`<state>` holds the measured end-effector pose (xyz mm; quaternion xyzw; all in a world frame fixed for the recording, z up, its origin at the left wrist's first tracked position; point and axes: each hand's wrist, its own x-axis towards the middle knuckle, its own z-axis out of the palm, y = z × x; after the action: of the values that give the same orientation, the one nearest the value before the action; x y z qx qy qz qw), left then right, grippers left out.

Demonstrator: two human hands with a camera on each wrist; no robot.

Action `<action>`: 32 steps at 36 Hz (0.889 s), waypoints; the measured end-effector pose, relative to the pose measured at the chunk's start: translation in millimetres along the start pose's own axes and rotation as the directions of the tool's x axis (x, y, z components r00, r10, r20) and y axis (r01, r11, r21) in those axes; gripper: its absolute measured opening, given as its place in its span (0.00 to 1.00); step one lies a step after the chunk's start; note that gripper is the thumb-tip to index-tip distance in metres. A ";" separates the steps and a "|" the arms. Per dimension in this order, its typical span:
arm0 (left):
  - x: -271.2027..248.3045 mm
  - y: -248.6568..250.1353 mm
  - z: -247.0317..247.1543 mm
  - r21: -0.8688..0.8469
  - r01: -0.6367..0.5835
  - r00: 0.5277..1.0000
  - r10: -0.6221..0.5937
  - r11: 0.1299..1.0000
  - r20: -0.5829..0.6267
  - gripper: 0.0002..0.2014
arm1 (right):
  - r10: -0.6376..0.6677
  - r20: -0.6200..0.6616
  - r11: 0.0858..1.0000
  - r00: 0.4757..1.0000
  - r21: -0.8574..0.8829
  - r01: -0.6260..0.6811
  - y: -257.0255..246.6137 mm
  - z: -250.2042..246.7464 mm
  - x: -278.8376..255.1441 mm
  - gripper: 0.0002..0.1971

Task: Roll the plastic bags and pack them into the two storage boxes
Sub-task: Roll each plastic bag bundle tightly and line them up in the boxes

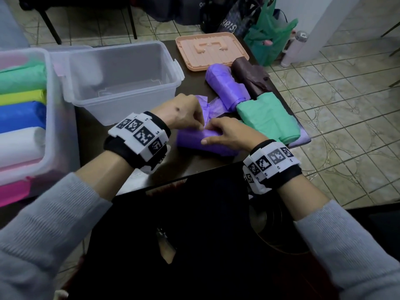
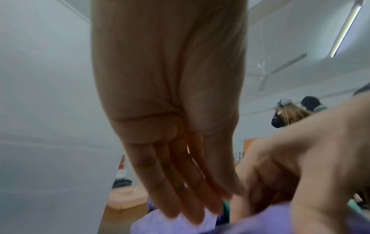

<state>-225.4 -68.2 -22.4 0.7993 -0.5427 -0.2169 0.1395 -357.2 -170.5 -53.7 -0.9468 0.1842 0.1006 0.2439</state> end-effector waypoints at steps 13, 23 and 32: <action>-26.3 -13.2 32.1 0.140 0.017 0.999 -0.012 0.990 -0.035 0.34 | 0.071 -0.219 0.996 0.973 0.064 -0.058 1.6 14.4 10.8 0.18; -21.7 -16.0 18.6 0.186 0.056 0.990 -0.079 0.981 0.118 0.32 | -0.099 -0.334 0.993 0.937 -0.097 0.070 -9.4 36.3 -14.3 0.32; -16.7 -18.5 11.0 0.171 0.046 0.984 -0.074 0.984 0.159 0.36 | -0.063 -0.259 0.998 0.964 -0.031 0.056 -9.1 41.2 -16.8 0.33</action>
<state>-221.2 -45.7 -37.1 0.8036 -0.5442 -0.2404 0.0201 -373.0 -137.6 -80.6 -0.9597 0.1849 -0.0295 0.2094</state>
